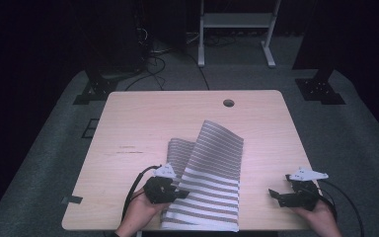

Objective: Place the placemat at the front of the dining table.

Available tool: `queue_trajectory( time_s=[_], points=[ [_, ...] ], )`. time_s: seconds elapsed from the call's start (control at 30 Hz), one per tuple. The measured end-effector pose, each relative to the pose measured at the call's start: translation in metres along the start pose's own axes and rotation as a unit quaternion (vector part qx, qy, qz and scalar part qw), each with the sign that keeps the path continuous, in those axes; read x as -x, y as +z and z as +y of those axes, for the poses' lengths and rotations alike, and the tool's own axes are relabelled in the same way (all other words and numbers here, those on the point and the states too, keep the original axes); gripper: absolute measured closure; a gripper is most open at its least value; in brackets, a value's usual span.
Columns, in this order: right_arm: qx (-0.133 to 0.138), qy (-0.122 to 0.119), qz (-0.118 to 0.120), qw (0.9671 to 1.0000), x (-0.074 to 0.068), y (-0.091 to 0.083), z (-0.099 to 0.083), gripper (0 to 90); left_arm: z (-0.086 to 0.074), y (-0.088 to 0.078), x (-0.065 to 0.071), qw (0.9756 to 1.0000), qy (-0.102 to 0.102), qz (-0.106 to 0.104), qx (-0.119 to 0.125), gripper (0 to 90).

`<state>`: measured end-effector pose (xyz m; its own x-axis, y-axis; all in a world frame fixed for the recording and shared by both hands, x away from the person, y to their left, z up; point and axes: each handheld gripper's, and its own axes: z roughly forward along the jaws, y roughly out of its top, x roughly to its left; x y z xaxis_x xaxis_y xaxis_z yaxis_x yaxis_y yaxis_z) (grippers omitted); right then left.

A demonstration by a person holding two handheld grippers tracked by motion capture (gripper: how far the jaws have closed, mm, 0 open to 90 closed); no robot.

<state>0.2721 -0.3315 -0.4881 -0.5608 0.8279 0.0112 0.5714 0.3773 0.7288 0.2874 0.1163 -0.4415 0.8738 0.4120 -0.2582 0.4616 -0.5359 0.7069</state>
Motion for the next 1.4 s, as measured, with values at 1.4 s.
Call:
queue_trajectory(
  time_s=[1.4],
  points=[
    [0.001, -0.001, 0.0, 1.0, 0.0, 0.0, 0.0, 9.2, 0.083, 0.041, -0.021, 0.9988, 0.003, -0.015, 0.046, 89.0]
  ],
)
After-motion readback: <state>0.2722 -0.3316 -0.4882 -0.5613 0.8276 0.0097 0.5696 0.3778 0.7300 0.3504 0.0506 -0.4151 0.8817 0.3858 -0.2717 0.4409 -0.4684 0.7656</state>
